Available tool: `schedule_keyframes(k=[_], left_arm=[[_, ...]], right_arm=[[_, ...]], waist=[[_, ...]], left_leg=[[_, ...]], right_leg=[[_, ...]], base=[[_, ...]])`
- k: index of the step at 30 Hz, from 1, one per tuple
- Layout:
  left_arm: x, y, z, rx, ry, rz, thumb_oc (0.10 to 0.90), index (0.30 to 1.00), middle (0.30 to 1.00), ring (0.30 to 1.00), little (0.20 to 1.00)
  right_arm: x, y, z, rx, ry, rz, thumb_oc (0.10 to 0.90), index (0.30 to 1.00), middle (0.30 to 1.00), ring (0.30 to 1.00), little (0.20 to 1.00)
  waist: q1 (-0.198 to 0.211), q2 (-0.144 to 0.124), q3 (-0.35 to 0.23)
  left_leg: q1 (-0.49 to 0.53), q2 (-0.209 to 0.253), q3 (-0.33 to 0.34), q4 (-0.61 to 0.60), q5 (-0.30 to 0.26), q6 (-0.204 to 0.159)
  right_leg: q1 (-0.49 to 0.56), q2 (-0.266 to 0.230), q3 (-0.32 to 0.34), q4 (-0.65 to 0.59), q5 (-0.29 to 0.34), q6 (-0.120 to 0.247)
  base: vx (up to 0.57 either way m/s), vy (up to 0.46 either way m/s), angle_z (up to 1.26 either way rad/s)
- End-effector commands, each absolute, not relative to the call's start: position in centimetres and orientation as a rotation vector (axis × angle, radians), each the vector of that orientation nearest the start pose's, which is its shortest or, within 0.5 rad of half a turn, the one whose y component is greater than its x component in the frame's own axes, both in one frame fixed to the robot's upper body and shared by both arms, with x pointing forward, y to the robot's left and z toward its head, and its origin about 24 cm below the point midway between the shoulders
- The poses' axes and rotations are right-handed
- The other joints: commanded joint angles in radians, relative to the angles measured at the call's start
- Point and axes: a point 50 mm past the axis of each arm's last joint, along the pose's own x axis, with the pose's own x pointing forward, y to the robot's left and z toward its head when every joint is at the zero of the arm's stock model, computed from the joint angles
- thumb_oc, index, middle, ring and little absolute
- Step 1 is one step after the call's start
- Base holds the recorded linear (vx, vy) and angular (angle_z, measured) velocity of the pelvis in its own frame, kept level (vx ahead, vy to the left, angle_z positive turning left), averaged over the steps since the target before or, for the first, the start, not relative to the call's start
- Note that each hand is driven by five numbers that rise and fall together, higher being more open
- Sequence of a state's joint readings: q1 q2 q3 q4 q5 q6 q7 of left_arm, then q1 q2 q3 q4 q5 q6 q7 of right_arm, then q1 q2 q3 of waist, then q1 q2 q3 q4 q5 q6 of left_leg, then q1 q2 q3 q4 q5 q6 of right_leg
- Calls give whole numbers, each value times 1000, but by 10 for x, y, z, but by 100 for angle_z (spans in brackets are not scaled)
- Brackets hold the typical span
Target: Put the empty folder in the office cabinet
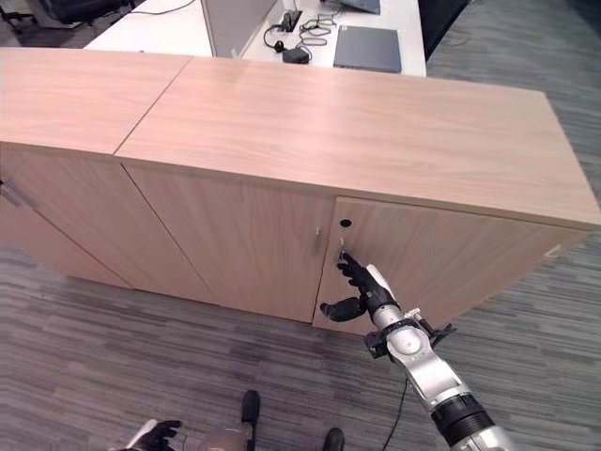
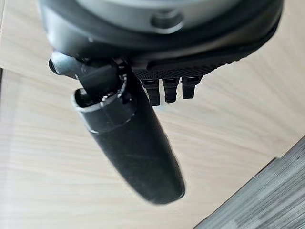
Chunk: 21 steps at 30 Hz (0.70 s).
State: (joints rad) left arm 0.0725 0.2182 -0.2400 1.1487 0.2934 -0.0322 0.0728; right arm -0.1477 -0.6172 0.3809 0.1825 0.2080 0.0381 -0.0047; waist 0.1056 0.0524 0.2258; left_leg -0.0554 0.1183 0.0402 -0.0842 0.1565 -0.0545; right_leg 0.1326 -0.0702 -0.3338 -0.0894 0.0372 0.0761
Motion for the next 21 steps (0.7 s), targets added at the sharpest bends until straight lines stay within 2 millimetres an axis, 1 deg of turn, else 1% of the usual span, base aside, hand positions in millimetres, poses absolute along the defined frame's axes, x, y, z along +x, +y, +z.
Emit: schedule_keyframes(k=[1,2,3,4,5,6,7,8,9,10,11,12,13,14,15,16,18,21], left_arm=[[90,237,-157,750,1131,-239,800,900,900,900,900],[81,232,-160,743,1155,-273,800,900,900,900,900],[79,227,-162,737,1160,-298,800,900,900,900,900],[79,227,-162,738,1161,-300,800,900,900,900,900],[77,220,-164,744,1171,-331,800,900,900,900,900],[78,220,-164,745,1170,-331,800,900,900,900,900],[83,219,-165,746,1175,-327,800,900,900,900,900],[83,219,-165,747,1175,-327,800,900,900,900,900],[90,219,-163,750,1165,-315,800,900,900,900,900],[90,219,-163,750,1165,-314,800,900,900,900,900],[95,219,-162,752,1154,-311,800,900,900,900,900],[107,221,-159,752,1125,-292,800,900,900,900,900],[107,221,-159,752,1125,-292,800,900,900,900,900],[113,223,-157,747,1110,-274,800,900,900,900,900],[121,226,-154,737,1089,-252,800,900,900,900,900],[121,226,-153,737,1089,-252,800,900,900,900,900],[125,228,-152,736,1078,-243,800,900,900,900,900],[122,225,-154,742,1090,-271,800,900,900,900,900]], right_arm=[[265,-105,66,-356,-150,648,800,900,900,900,900],[257,-133,23,-464,30,557,800,900,900,900,900],[247,-151,-6,-524,162,495,800,900,900,900,900],[247,-150,-8,-525,162,493,800,900,900,900,900],[221,-178,-55,-561,388,374,800,900,900,900,900],[222,-178,-55,-561,386,372,800,900,900,900,900],[193,-199,-92,-563,602,273,800,900,900,900,900],[194,-198,-92,-562,601,271,800,900,900,900,900],[172,-212,-112,-562,742,203,800,900,900,900,900],[172,-212,-112,-562,741,203,800,900,900,900,900],[160,-219,-122,-560,817,168,800,900,900,900,900],[139,-229,-135,-552,933,126,800,900,900,900,900],[140,-228,-135,-552,932,126,800,900,900,900,900],[133,-232,-138,-557,965,120,800,900,900,900,900],[120,-239,-143,-570,1026,113,800,900,900,900,900],[120,-239,-143,-570,1026,113,800,900,900,900,900],[106,-245,-148,-576,1089,99,800,900,900,900,900],[91,-249,-154,-557,1167,74,800,900,900,900,900]], waist=[[74,-71,-66],[57,-66,-69],[47,-62,-74],[48,-62,-75],[22,-57,-80],[23,-58,-82],[-13,-54,-91],[-11,-54,-89],[-34,-52,-92],[-34,-52,-91],[-44,-51,-95],[-61,-50,-97],[-60,-50,-96],[-66,-50,-96],[-75,-50,-97],[-74,-50,-97],[-83,-49,-98],[-95,-48,-97]], left_leg=[[55,-63,8,41,-150,-8],[62,-59,19,37,-147,-10],[65,-56,24,28,-141,-13],[68,-55,24,25,-141,-13],[85,-51,32,16,-147,-16],[80,-51,33,14,-142,-15],[91,-47,40,11,-144,-16],[93,-47,41,11,-145,-17],[103,-44,48,9,-146,-18],[104,-44,48,9,-147,-18],[109,-42,51,7,-146,-19],[117,-38,60,2,-146,-21],[118,-37,61,2,-146,-21],[122,-35,66,0,-145,-23],[125,-32,69,-3,-145,-25],[125,-32,69,-3,-145,-25],[130,-29,73,-3,-146,-27],[141,-25,82,-3,-149,-29]], right_leg=[[-60,-142,30,126,-100,106],[-48,-137,33,100,-94,106],[-41,-135,32,86,-93,106],[-38,-133,31,83,-93,106],[-23,-126,37,72,-97,106],[-27,-126,37,69,-91,106],[-24,-122,46,63,-90,104],[-23,-121,47,63,-90,104],[-20,-118,53,56,-90,101],[-19,-118,54,55,-90,101],[-17,-115,57,51,-88,100],[-16,-108,69,44,-84,99],[-16,-107,70,43,-84,99],[-16,-106,73,41,-82,99],[-15,-103,80,35,-80,97],[-15,-103,80,34,-80,97],[-13,-100,85,28,-77,95],[-7,-94,97,21,-75,91]], base=[[7,-30,29],[-15,-19,34],[-15,-20,25],[10,-32,22],[9,-25,18],[5,-37,31],[-9,-10,25],[11,-26,21],[10,-13,4],[0,0,0],[15,-48,-7],[15,-47,-10],[7,-48,-26],[-9,-49,-37],[-9,-49,-40],[-4,-47,-29],[1,-30,-15],[4,-34,-14]])
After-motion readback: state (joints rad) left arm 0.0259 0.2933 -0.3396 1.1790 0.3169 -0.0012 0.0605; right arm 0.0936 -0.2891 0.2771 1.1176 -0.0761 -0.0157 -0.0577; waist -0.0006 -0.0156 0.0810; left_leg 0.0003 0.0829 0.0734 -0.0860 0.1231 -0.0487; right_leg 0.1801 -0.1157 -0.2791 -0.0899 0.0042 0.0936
